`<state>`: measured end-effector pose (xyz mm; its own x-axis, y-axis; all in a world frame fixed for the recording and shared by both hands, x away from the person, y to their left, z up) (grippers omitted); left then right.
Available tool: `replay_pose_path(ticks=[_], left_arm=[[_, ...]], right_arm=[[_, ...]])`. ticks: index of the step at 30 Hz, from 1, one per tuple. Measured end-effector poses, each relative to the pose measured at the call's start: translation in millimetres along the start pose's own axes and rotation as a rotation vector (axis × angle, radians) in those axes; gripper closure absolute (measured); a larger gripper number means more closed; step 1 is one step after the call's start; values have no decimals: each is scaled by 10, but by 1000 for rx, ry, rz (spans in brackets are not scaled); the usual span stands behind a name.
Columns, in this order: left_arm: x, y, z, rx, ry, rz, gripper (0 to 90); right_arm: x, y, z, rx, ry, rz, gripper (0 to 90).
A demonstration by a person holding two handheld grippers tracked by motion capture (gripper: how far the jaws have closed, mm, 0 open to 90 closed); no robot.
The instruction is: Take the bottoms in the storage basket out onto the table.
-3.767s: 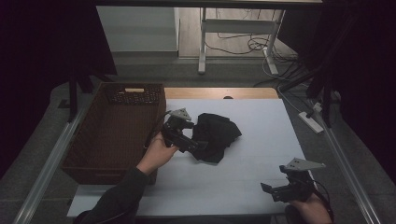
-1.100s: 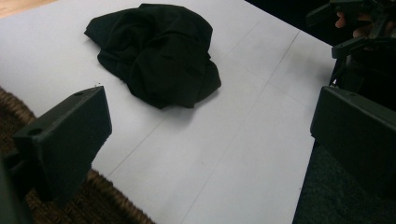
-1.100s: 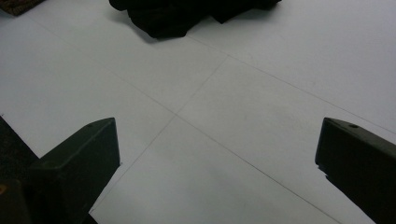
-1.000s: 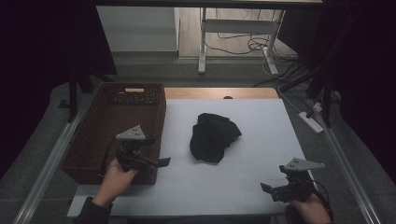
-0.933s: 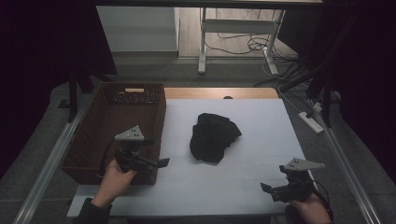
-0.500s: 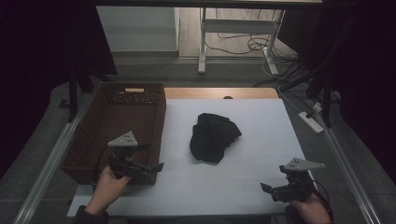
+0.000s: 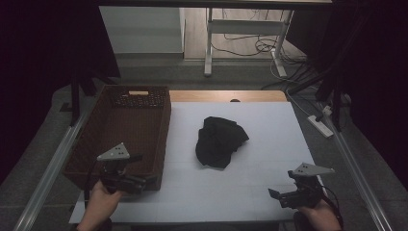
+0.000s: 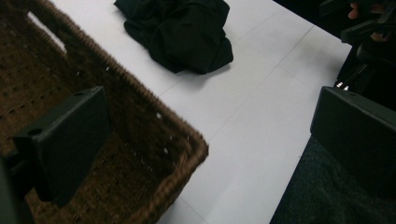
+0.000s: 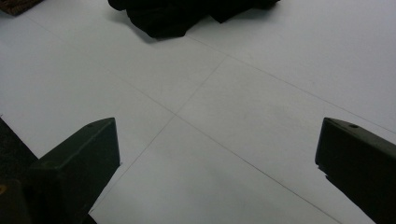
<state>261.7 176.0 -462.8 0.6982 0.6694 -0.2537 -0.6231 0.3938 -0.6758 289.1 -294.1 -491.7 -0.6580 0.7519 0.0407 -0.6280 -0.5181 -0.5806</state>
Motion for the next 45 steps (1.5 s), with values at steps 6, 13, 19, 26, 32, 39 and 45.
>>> replay_pose_path(ticks=[6, 13, 19, 26, 32, 39, 45], left_arm=[[-16, 135, 71, -3, -19, 20, 0], [-29, 291, 133, -2, -47, 44, 0], [-46, 402, 180, -12, -75, 57, 0], [-79, 486, 235, -9, -93, 72, 0], [-60, 599, 232, -1, -97, 93, 0], [-10, 733, 254, -16, -111, 119, 0], [28, 843, 262, -11, -130, 130, 0]], right_arm=[[1, 0, 0, 2, 2, 0, 3], [5, 0, -2, 4, 4, 0, 3], [6, 0, -2, 4, 4, 1, 3], [5, 1, -3, 5, 5, 4, 3], [7, 1, -4, 6, 5, 6, 3], [7, 1, -4, 6, 6, 6, 3], [6, 1, -4, 6, 6, 6, 3]])
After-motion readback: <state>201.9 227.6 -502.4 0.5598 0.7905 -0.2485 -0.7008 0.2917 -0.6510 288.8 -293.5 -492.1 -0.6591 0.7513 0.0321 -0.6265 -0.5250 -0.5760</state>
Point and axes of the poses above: each handheld gripper's, and its own axes: z roughly backward along the jaws, y roughly out of its underside, x roughly to its left, the point moved 5 cm from there along -z, roughly forward along the jaws, and after that the axes turned 11 degrees about x, right-handed, at the moved point
